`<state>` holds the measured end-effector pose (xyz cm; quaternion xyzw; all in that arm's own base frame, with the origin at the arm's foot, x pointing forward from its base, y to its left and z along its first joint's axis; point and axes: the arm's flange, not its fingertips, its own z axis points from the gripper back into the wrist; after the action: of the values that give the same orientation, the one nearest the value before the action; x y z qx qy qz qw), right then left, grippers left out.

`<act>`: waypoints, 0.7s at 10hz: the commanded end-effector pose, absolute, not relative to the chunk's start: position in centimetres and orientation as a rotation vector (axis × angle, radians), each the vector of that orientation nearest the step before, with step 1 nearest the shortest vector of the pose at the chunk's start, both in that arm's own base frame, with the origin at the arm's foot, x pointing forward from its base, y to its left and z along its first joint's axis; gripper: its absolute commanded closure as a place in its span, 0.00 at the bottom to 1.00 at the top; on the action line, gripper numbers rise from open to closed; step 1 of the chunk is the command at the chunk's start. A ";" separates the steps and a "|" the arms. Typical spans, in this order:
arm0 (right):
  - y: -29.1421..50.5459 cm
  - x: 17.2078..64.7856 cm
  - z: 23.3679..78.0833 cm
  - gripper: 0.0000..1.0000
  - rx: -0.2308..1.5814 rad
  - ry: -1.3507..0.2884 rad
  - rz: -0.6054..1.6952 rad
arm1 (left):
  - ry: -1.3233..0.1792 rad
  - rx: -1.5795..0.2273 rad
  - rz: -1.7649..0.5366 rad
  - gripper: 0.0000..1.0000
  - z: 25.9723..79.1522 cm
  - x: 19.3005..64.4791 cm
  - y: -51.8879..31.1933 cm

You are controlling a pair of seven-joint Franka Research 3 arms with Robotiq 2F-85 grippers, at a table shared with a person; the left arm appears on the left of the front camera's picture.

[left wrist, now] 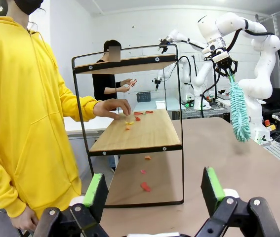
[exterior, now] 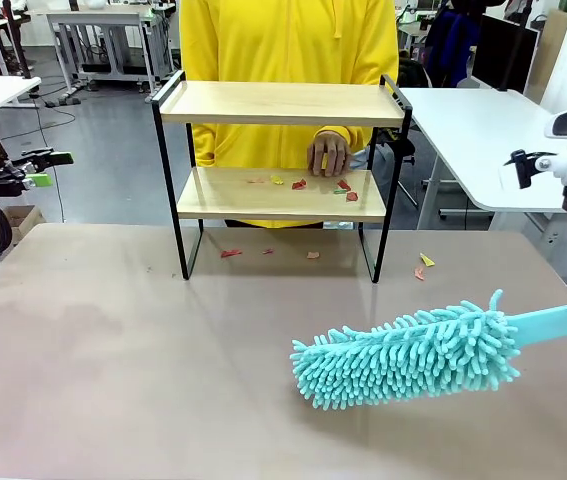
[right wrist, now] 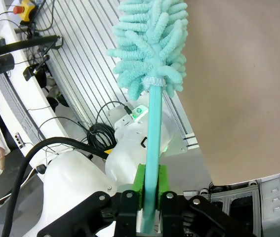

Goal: Clean the shelf.
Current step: Clean the specific section of the Shelf indicated by the human with the Duster.

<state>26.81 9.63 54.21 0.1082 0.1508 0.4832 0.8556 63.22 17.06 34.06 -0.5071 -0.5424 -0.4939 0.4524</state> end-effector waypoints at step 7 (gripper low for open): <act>20.1 24.6 59.2 0.87 0.408 0.021 0.567 | -1.340 -1.246 -1.218 0.00 34.3 63.1 17.0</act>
<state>24.59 18.41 59.39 0.1932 0.0374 0.3332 0.9221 63.23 17.05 34.06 -0.5071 -0.5424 -0.4939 0.4524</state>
